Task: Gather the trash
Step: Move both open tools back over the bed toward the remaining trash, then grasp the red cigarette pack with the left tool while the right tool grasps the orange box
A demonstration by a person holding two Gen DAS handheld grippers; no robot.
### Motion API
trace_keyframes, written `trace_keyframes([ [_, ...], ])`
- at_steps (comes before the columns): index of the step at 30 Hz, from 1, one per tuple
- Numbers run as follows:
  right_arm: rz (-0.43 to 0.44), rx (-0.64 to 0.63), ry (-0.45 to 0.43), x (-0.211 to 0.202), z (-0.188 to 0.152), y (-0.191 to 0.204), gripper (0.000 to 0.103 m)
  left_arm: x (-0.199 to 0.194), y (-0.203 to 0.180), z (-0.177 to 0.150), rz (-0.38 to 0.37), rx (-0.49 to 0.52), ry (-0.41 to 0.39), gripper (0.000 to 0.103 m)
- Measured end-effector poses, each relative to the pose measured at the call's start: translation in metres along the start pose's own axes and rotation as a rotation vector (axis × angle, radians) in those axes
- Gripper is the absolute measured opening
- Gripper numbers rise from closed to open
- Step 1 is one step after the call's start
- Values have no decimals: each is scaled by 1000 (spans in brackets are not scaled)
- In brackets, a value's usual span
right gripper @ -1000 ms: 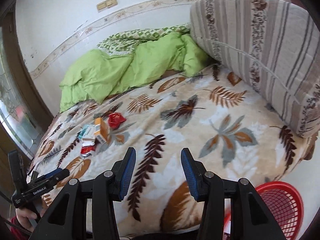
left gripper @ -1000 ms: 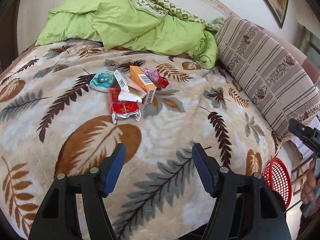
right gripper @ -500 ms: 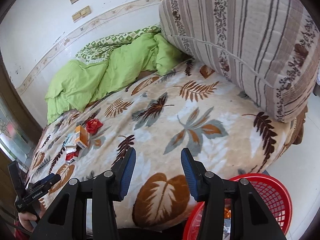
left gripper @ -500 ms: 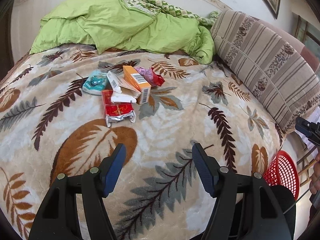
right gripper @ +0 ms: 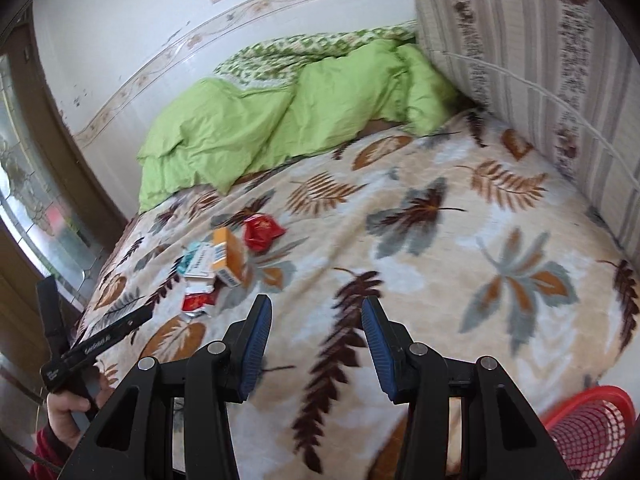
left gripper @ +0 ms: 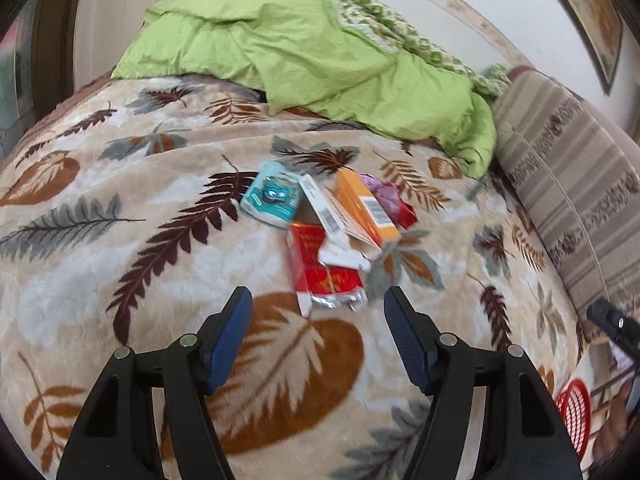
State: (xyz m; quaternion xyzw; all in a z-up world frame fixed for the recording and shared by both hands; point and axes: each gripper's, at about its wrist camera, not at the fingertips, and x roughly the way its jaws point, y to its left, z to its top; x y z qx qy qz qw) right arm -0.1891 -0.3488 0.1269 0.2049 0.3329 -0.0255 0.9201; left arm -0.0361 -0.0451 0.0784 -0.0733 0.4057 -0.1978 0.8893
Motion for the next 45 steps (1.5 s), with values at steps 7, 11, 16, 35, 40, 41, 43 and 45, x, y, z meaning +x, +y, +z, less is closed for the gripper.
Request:
trace_keyframes([
  [7,49,-12,56,55,5,43,50,71,-4,10,-22,-4,130,67],
  [11,50,3,71,86,14,59,50,99,-19,10,64,68,127,69],
  [16,53,-14,93,121,30,83,50,97,-13,12,83,81,112,58],
  [35,-80,-273,140,228,20,139,51,70,32,6,99,4,135,59],
  [40,-82,-231,172,240,20,122,27,75,31,9,128,-7,120,60],
  [41,-76,-210,170,239,21,117,25,76,31,9,134,-4,118,60],
  [43,-63,-179,164,233,22,112,25,76,30,9,143,-1,104,58],
  [45,-45,-159,148,222,21,110,25,74,30,10,144,-1,93,56],
])
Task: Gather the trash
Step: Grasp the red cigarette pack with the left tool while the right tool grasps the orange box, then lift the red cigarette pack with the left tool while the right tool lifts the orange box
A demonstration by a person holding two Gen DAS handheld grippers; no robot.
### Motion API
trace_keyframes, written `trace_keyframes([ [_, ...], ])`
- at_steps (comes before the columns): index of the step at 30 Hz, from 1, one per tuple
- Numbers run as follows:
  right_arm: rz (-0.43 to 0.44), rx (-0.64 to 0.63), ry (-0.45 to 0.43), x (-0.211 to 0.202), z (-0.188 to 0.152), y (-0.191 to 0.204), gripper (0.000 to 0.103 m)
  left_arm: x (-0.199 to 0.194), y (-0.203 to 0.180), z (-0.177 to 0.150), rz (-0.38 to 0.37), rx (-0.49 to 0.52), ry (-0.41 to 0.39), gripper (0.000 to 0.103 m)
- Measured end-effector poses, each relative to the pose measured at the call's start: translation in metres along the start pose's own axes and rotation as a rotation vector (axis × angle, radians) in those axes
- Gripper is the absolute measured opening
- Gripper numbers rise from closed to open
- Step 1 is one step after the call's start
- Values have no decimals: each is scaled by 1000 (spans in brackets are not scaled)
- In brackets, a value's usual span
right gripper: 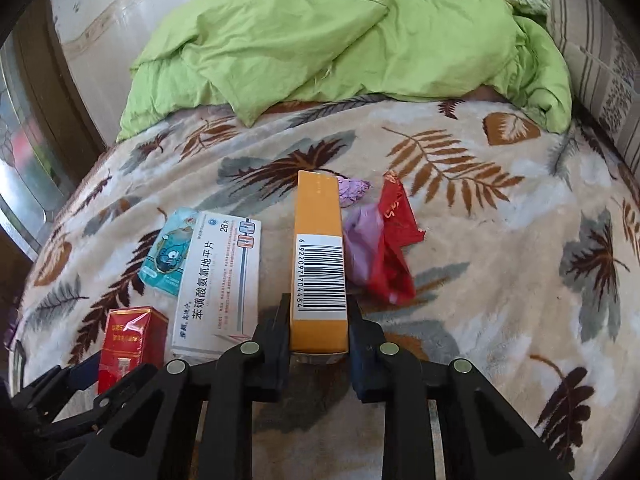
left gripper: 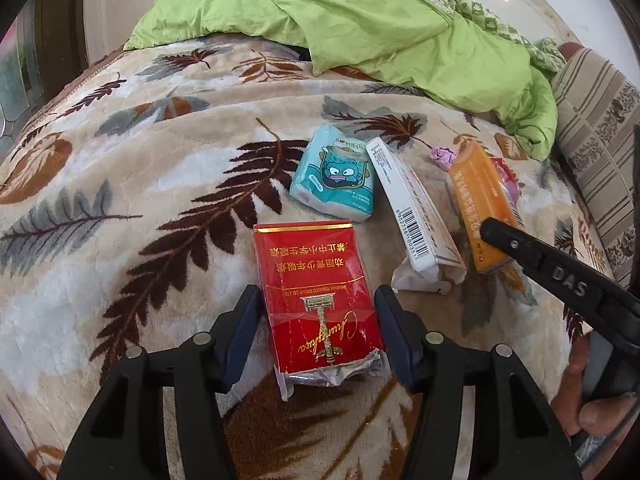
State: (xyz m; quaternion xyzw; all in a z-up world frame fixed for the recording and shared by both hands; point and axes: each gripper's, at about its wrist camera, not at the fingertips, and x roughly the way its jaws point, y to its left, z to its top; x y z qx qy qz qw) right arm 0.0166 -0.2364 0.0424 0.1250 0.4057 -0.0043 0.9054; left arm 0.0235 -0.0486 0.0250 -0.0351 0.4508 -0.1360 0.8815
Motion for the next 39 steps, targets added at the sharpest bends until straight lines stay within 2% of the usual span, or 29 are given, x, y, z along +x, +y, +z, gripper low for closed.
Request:
trace_keyframes([
  [3,28,-6,-42,-19,-4,6,25,-9,-2,1,-10,0,-31,56],
  [6,56,-21,-84,-38,-9,14,25,-26,-4,1,-28,4,-95,56],
  [11,76,-67,-121,-51,-13,27,25,-43,-7,3,19,40,-186,56],
  [18,103,-76,-110,-48,-13,31,25,-41,4,9,63,2,-193,56],
  [30,91,-55,-125,-52,-11,24,25,-47,-11,6,106,52,-231,56],
  [39,81,-25,-161,-80,-22,11,25,-67,-24,-8,124,76,-286,56],
])
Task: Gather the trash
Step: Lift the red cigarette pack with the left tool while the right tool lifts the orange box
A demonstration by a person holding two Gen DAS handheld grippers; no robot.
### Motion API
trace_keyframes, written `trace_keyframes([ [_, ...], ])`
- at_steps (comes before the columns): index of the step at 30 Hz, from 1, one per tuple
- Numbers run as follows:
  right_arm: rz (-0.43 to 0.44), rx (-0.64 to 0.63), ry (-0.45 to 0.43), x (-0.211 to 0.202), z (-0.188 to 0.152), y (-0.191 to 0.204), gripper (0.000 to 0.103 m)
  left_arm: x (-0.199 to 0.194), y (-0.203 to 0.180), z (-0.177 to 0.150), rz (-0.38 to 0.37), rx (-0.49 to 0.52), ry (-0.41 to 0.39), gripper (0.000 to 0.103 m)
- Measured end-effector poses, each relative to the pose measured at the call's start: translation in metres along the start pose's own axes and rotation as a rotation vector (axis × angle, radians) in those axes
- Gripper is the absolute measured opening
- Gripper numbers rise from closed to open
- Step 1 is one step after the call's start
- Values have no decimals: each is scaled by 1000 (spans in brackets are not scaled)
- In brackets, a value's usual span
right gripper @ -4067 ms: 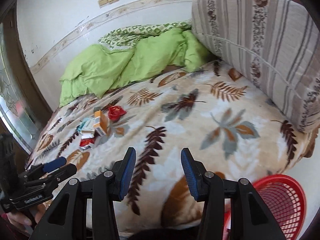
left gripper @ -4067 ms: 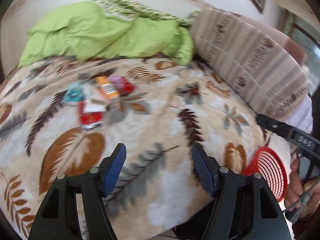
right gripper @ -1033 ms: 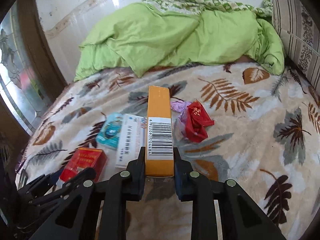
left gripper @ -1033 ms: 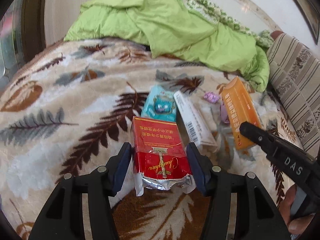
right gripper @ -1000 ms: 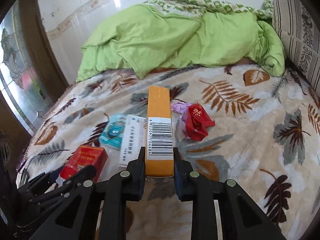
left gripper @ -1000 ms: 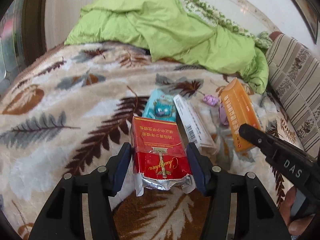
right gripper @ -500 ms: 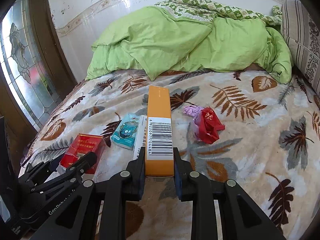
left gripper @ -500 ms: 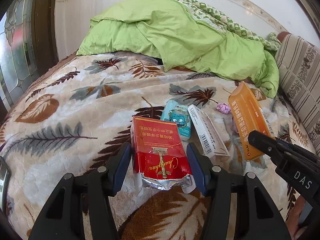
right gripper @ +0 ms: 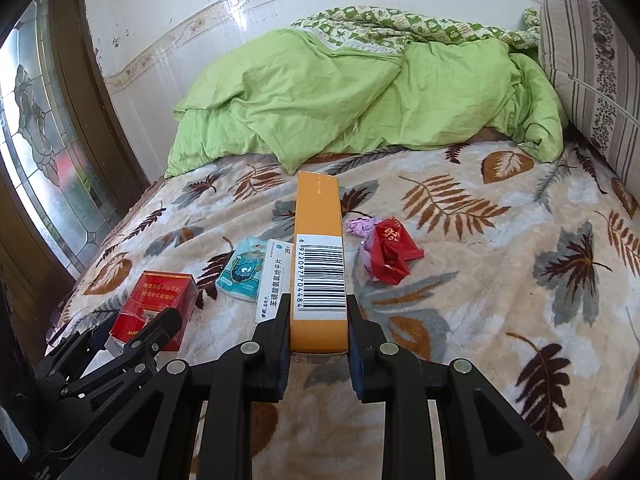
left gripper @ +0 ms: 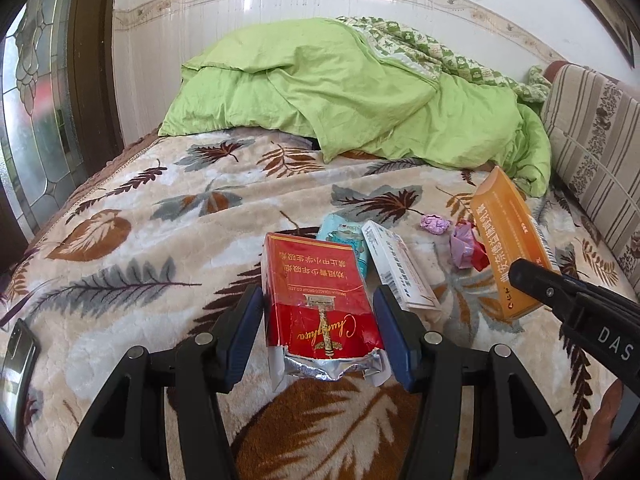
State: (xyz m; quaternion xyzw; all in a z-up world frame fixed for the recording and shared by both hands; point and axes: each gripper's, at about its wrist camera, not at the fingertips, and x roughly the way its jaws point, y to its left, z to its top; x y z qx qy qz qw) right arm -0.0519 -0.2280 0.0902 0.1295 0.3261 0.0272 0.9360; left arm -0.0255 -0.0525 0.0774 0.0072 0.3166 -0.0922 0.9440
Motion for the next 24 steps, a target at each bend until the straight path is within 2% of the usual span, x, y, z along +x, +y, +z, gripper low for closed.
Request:
trace_keyframes([
  [5,-35,2,-25,-26,-13,-7,25,-20,-7,-8,-12,15,-19,56],
  [9,-41,26,-8,-42,-30,-15,25,-37,-14,-15,-21,35,-33,56],
  [16,-54,40,14,-73,-58,-23,25,-60,-22,-36,-50,42,8,56],
  [24,-50,42,53,-101,-83,-35,25,-84,-33,-58,-70,102,34,56],
])
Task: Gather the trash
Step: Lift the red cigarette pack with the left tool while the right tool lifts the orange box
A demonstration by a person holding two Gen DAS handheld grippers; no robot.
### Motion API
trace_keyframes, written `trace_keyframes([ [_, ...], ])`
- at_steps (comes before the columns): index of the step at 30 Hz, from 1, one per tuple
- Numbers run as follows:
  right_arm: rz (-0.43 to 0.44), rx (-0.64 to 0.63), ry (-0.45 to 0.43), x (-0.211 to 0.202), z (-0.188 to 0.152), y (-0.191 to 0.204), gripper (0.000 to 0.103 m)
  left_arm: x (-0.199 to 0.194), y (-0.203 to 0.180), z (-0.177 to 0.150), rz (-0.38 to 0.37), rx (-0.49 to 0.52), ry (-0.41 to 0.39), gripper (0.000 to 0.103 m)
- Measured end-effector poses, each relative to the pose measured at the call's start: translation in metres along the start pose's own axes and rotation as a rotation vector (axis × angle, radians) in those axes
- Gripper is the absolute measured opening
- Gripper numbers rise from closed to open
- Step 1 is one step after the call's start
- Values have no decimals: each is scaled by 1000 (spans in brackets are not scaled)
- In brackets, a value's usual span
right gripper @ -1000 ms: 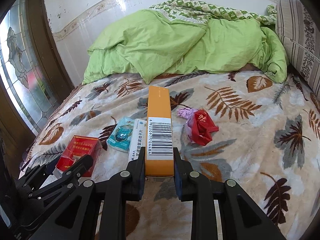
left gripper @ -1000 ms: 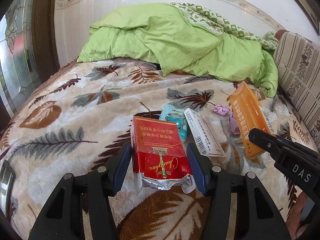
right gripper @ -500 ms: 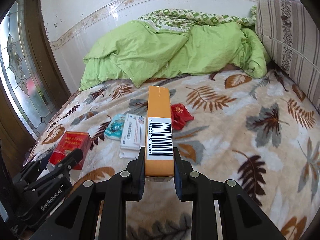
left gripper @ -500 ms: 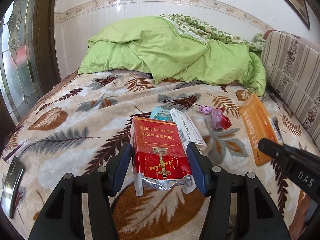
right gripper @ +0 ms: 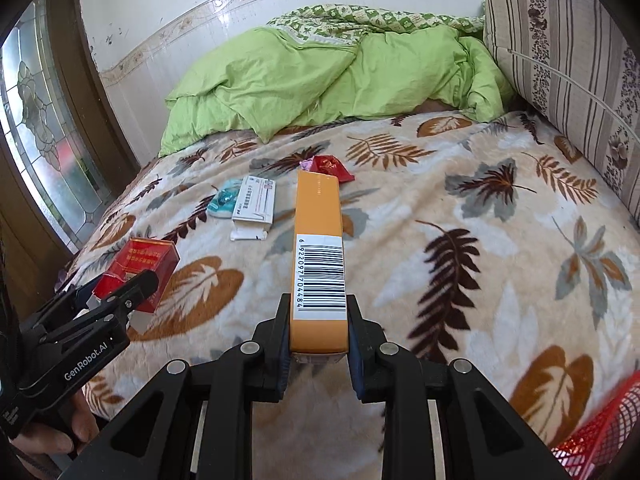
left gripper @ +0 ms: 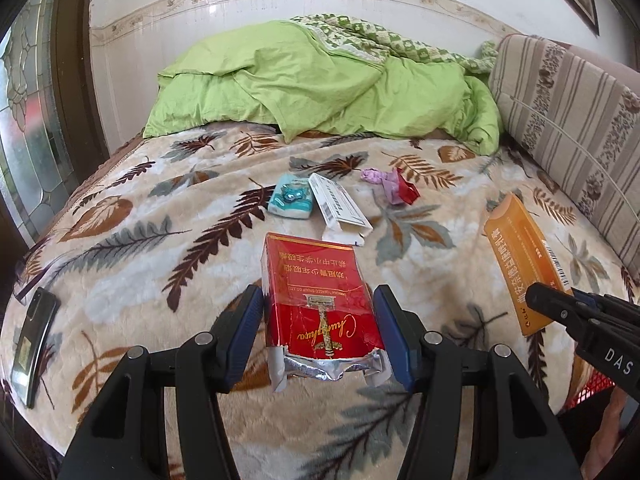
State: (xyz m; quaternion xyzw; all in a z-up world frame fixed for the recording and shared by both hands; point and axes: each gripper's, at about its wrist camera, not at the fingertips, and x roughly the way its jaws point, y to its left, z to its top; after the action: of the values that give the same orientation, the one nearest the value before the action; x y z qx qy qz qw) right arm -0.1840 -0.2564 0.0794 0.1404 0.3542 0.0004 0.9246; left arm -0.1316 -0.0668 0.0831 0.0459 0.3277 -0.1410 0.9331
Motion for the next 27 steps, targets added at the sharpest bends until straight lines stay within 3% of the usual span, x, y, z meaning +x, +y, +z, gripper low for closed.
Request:
trace_keyframes([
  [27,64,76,-2,-32,-10,-17,25,-14,-26,-2,-41,69,9,56],
])
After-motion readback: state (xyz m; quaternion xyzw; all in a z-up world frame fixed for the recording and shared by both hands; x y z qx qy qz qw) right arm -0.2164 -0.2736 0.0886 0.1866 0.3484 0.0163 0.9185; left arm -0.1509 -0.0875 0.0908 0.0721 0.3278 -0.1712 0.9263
